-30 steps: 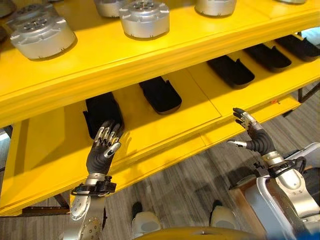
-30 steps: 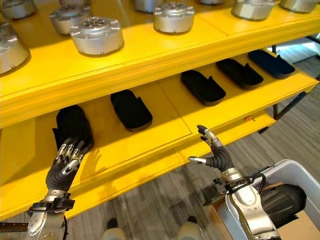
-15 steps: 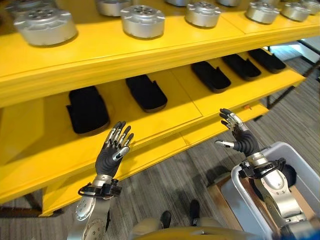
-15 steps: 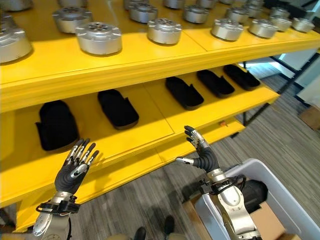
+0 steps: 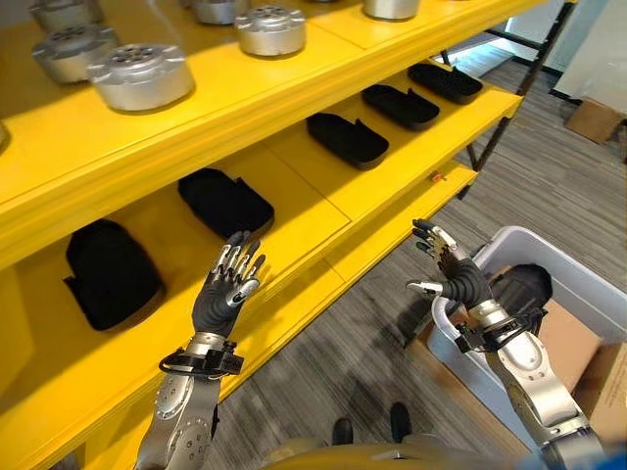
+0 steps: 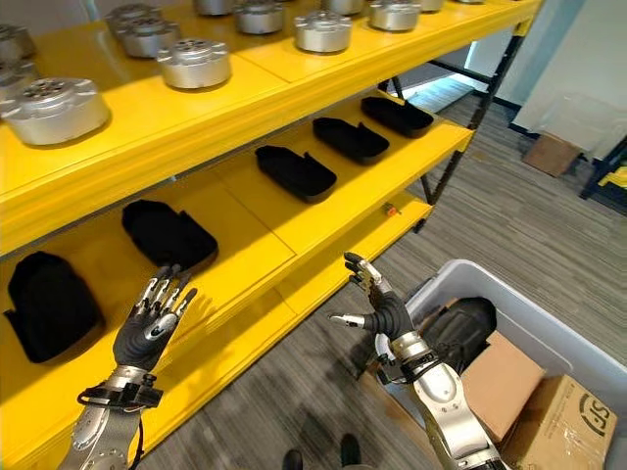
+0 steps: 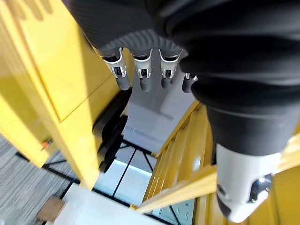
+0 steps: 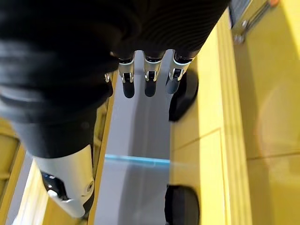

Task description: Move parts from the plastic box to the shelf.

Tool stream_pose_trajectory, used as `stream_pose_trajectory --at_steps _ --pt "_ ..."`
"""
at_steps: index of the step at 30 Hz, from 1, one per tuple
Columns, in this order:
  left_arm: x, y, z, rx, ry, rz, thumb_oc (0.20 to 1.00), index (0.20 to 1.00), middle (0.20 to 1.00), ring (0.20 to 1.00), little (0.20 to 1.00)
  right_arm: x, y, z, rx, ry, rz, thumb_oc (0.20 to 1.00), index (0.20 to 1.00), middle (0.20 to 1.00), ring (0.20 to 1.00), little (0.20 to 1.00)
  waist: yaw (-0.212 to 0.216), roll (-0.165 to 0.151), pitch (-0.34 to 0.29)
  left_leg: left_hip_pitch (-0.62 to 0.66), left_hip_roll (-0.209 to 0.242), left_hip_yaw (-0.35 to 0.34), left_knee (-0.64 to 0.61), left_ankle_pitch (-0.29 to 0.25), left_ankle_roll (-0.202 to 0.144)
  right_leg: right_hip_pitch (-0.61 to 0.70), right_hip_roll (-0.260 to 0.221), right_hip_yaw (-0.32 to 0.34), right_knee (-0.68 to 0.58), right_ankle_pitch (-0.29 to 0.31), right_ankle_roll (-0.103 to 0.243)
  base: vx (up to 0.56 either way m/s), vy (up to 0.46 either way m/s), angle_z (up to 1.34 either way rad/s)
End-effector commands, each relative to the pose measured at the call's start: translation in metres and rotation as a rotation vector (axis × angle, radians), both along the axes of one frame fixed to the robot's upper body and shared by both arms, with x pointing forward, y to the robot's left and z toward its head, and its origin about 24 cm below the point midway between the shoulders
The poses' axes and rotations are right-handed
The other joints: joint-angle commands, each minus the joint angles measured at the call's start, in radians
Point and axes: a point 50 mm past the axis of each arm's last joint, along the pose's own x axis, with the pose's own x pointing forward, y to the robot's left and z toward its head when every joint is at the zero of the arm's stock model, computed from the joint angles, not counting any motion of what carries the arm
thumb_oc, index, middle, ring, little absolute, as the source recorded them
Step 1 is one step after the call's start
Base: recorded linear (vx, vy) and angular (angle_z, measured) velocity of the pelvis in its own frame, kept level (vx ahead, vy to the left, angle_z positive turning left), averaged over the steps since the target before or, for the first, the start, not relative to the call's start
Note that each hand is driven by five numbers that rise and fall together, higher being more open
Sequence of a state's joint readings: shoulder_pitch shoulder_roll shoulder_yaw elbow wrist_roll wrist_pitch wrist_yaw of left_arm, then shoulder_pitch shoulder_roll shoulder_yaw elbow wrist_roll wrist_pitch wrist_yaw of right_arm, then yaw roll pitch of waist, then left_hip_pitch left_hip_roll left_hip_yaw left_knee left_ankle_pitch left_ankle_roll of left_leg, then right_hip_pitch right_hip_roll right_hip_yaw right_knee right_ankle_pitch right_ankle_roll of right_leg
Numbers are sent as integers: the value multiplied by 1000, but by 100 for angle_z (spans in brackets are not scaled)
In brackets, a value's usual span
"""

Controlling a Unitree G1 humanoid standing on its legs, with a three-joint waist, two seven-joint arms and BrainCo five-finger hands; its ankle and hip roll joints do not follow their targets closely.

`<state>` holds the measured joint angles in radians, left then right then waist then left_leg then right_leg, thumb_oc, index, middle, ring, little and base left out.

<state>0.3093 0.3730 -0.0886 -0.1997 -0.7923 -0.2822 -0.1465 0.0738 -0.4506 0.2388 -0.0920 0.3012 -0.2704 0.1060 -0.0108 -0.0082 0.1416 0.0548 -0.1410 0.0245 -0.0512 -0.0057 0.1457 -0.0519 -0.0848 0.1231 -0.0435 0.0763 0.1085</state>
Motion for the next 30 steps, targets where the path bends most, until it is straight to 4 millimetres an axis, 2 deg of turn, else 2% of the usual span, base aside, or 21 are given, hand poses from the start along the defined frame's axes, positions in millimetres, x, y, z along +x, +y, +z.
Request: stream_pose_trajectory --at_steps 1,3,4,5,6,7,9,11,12,14,15,17,19,20,21,22,24,25,27,29,30 --pt "6 6 13 62 -96 48 1000 1000 1000 1000 1000 12 3 22 21 -113 0 1000 1000 1000 1000 1000 24 10 -5 -16 57 -43 -24 1 -74 -90 -77 -188 194 -1 59 -92 38 -87" --pt "6 8 15 48 -102 72 1000 1000 1000 1000 1000 15 8 22 21 -118 4 1000 1000 1000 1000 1000 49 30 4 5 82 8 -25 -15 -88 -68 -209 -409 205 11 54 -43 -27 -165" --pt "4 10 13 37 -91 87 1000 1000 1000 1000 1000 19 13 22 4 -120 9 1000 1000 1000 1000 1000 57 28 7 31 103 74 -27 -32 -93 -87 -317 -487 186 100 82 23 -119 -241" --pt "2 12 12 38 -87 94 1000 1000 1000 1000 1000 19 13 23 -1 -123 11 1000 1000 1000 1000 1000 61 24 11 39 105 89 -27 -39 -95 -84 -337 -498 168 126 93 121 -227 -190" --pt "0 13 9 35 -69 97 1000 1000 1000 1000 1000 19 12 23 -20 -123 21 1000 1000 1000 1000 1000 63 1 13 60 97 119 -27 -61 -100 -71 -352 -519 113 172 120 188 -253 -162" --pt "1 9 3 -11 -41 75 1000 1000 1000 1000 1000 18 11 24 -38 -125 29 1000 1000 1000 1000 1000 57 -12 5 75 94 120 -25 -77 -106 -47 -341 -521 95 187 129 251 -346 -68" --pt "1 8 4 19 -46 63 1000 1000 1000 1000 1000 20 3 33 -63 -158 13 1000 1000 1000 1000 1000 39 -21 -3 67 114 103 -8 -76 -121 -43 -320 -503 91 184 125 160 -262 -18" --pt "5 5 4 16 -46 50 1000 1000 1000 1000 1000 20 -3 36 -43 -167 -16 1000 1000 1000 1000 1000 19 -22 -8 69 154 98 -3 -78 -145 -30 -289 -495 104 134 109 109 -207 -13" --pt "5 5 4 16 -46 50 1000 1000 1000 1000 1000 20 -4 36 -43 -167 -16 1000 1000 1000 1000 1000 18 -22 -9 67 155 97 -2 -78 -146 -30 -288 -497 105 133 108 99 -191 20" --pt "8 1 4 -8 -49 39 1000 1000 1000 1000 1000 19 -9 36 -34 -170 -45 1000 1000 1000 1000 1000 5 -16 -16 62 199 94 16 -77 -170 -19 -257 -502 106 87 87 102 -190 18" --pt "8 1 4 -9 -48 39 1000 1000 1000 1000 1000 19 -10 36 -35 -170 -45 1000 1000 1000 1000 1000 5 -14 -16 60 201 92 17 -78 -172 -18 -255 -505 106 87 86 106 -248 2" --pt "11 0 5 -17 -58 38 1000 1000 1000 1000 1000 20 -13 37 -30 -170 -60 1000 1000 1000 1000 1000 -3 -9 -18 53 233 98 36 -74 -191 -19 -229 -500 101 65 73 74 -198 1" --pt "11 -2 5 -9 -62 45 1000 1000 1000 1000 1000 18 -22 39 -23 -174 -87 1000 1000 1000 1000 1000 -15 2 -14 38 285 117 101 -55 -222 -27 -171 -468 97 23 39 108 -251 -11" --pt "11 -2 5 -9 -62 45 1000 1000 1000 1000 1000 18 -22 39 -24 -174 -87 1000 1000 1000 1000 1000 -15 2 -15 37 286 118 101 -55 -222 -28 -171 -467 97 23 39 83 -358 -31" --pt "14 -3 8 -20 -76 42 1000 1000 1000 1000 1000 17 -24 41 -7 -186 -100 1000 1000 1000 1000 1000 -15 7 19 -57 341 95 345 50 -251 -10 -104 -427 76 -13 -15 57 -340 -35" --pt "14 -4 8 -24 -80 44 1000 1000 1000 1000 1000 16 -25 41 -2 -191 -102 1000 1000 1000 1000 1000 -11 2 37 -101 337 71 443 83 -250 2 -87 -416 66 -21 -35 56 -400 -57" --pt "17 -6 11 -38 -92 46 1000 1000 1000 1000 1000 17 -26 46 -6 -209 -107 1000 1000 1000 1000 1000 -2 -14 75 -183 282 -2 581 101 -243 5 -85 -398 67 -35 -57 13 -136 -71" --pt "19 -8 12 -40 -95 47 1000 1000 1000 1000 1000 18 -27 47 -1 -217 -120 1000 1000 1000 1000 1000 -3 -21 92 -237 274 -27 545 93 -230 0 -85 -375 72 -51 -53 81 2 -94" --pt "18 -6 12 -12 -92 65 1000 1000 1000 1000 1000 20 -28 48 -3 -220 -132 1000 1000 1000 1000 1000 12 -21 102 -257 306 -41 442 95 -224 -4 -78 -336 90 -67 -41 183 124 -94" --pt "19 -6 10 -19 -84 79 1000 1000 1000 1000 1000 20 -28 45 -3 -218 -144 1000 1000 1000 1000 1000 23 -14 114 -251 392 -51 213 158 -235 -3 -74 -295 108 -88 -18 230 264 -90" --pt "20 -5 10 -9 -88 90 1000 1000 1000 1000 1000 21 -27 46 -16 -226 -141 1000 1000 1000 1000 1000 40 5 125 -253 435 -77 66 233 -261 -8 -72 -256 127 -106 -3 301 400 -117"
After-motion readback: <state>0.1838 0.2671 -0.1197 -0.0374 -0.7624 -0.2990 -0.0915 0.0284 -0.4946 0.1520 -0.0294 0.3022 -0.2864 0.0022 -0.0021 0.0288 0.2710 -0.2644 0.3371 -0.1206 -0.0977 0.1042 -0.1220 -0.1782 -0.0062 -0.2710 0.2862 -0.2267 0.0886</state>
